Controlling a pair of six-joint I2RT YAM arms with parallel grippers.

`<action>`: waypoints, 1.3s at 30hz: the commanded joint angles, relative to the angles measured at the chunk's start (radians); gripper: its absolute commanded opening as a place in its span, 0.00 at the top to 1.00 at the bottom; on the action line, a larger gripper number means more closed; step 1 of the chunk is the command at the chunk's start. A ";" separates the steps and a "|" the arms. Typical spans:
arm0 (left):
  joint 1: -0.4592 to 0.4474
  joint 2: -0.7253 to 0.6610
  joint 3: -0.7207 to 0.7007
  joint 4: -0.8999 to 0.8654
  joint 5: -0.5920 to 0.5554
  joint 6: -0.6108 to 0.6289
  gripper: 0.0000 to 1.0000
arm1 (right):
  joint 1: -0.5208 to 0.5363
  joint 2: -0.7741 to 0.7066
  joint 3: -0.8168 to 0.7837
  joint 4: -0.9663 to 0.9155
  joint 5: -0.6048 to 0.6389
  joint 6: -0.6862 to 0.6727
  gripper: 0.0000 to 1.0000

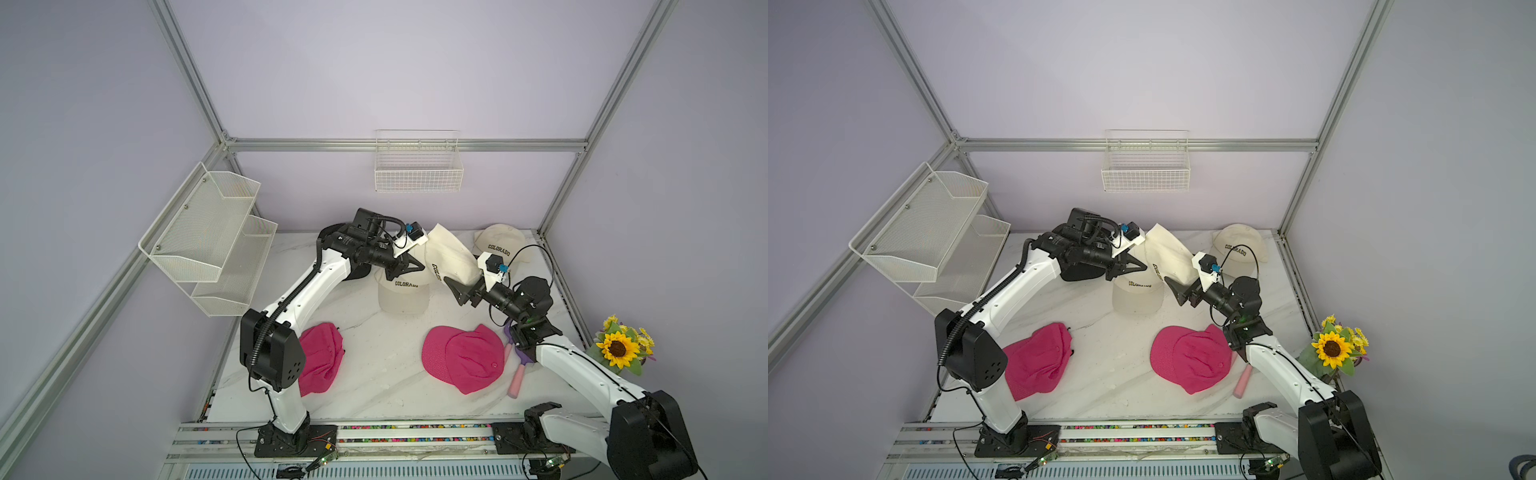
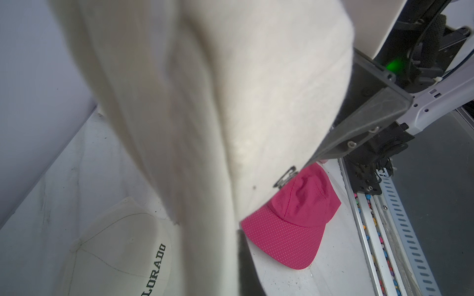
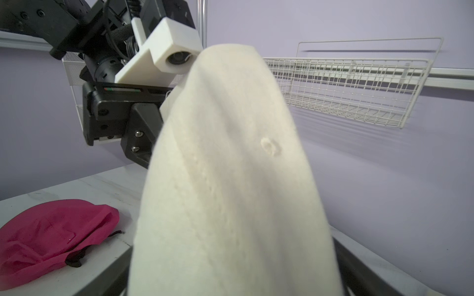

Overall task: Stack the baseball caps by color
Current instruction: Pick up the baseball cap from the center of the board.

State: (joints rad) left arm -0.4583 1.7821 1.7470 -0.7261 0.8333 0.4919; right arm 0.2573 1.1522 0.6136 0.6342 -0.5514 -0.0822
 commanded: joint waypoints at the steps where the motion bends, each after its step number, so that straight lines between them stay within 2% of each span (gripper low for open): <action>1: 0.006 -0.055 0.003 0.008 0.023 0.027 1.00 | -0.004 -0.015 0.001 -0.004 -0.084 0.011 0.04; 7: 0.007 -0.055 -0.012 0.055 -0.011 0.000 1.00 | -0.004 -0.019 -0.024 0.013 -0.307 -0.001 0.11; 9: 0.006 -0.055 -0.031 0.093 -0.031 -0.025 1.00 | -0.004 -0.020 -0.026 0.014 -0.335 -0.008 0.17; 10: 0.007 -0.055 -0.040 0.111 -0.041 -0.036 1.00 | -0.006 -0.022 -0.028 0.016 -0.344 -0.011 0.23; 15: 0.012 -0.046 -0.061 0.134 -0.074 -0.055 1.00 | -0.004 -0.062 -0.037 0.031 -0.347 -0.022 0.49; 18: 0.015 -0.038 -0.060 0.132 -0.089 -0.058 1.00 | -0.005 -0.086 -0.037 0.025 -0.341 -0.027 0.58; 25: 0.021 -0.029 -0.058 0.132 -0.094 -0.059 1.00 | -0.005 -0.086 -0.026 -0.005 -0.335 -0.045 0.67; 27: 0.023 -0.030 -0.058 0.132 -0.095 -0.060 1.00 | -0.004 -0.081 -0.020 -0.012 -0.338 -0.050 0.73; 32: 0.024 -0.030 -0.066 0.132 -0.142 -0.059 1.00 | -0.004 -0.088 0.005 -0.045 -0.355 -0.061 0.98; 36: 0.030 -0.037 -0.100 0.152 -0.257 -0.072 1.00 | -0.005 -0.127 0.031 -0.091 -0.377 -0.077 1.00; 39: 0.052 -0.042 -0.137 0.181 -0.302 -0.088 1.00 | -0.005 -0.177 0.030 -0.092 -0.392 -0.077 1.00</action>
State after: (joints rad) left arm -0.4500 1.7679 1.6283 -0.6056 0.6964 0.4370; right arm 0.2531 1.0443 0.6102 0.5407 -0.8875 -0.1459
